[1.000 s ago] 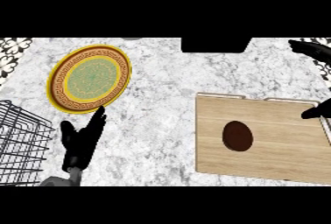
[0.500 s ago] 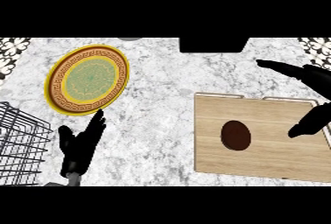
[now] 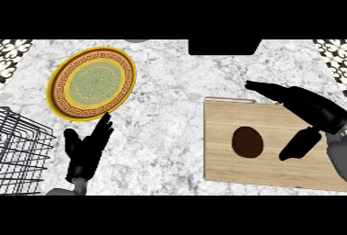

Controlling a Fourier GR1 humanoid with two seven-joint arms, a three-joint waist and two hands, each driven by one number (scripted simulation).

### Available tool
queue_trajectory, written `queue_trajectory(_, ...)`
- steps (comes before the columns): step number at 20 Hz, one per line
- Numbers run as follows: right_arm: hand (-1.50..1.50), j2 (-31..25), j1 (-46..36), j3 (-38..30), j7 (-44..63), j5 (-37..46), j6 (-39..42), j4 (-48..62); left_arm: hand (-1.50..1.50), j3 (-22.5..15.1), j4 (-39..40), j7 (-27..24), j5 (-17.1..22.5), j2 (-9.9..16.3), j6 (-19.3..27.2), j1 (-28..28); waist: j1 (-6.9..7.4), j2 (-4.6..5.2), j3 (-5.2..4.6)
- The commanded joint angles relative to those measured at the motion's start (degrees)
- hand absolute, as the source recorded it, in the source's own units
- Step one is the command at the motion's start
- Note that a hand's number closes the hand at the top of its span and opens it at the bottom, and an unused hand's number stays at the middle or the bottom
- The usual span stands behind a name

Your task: Pick the cupcake from the tray and place it in the plate

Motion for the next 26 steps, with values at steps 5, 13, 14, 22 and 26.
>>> queue_trajectory(5, -1.50, 5.49, 5.66, 0.43, 5.49, 3.01, 3.71, -7.32, 0.00, 1.57, -7.99, 3.69, -0.39, 0.91, -2.12, 5.06, 0.16, 0.03, -0.04)
queue_trajectory(13, -1.50, 5.93, 8.85, 1.42, 1.52, 13.32, 1.53, -7.02, 0.00, 4.05, 0.79, -0.29, -3.03, -2.30, -3.99, 1.54, -0.03, 0.10, -0.05)
queue_trajectory(14, -1.50, 7.58, 9.57, 3.57, 2.83, 15.71, -0.59, -6.56, 0.00, 2.76, -6.60, 7.97, -3.10, -0.72, -2.80, 0.79, 0.11, 0.05, -0.02)
queue_trajectory(22, -1.50, 11.26, 9.53, 2.43, -0.65, 22.15, -1.68, -2.59, 0.00, 7.46, -3.30, 4.35, -3.60, -1.45, -6.57, 1.88, 0.08, 0.09, -0.04)
queue_trajectory(26, -1.50, 13.05, 4.68, 1.17, -0.55, 22.72, 1.84, 1.22, 0.00, 7.76, -0.02, 2.81, -4.74, -3.41, -7.20, 0.27, 0.12, 0.13, -0.05)
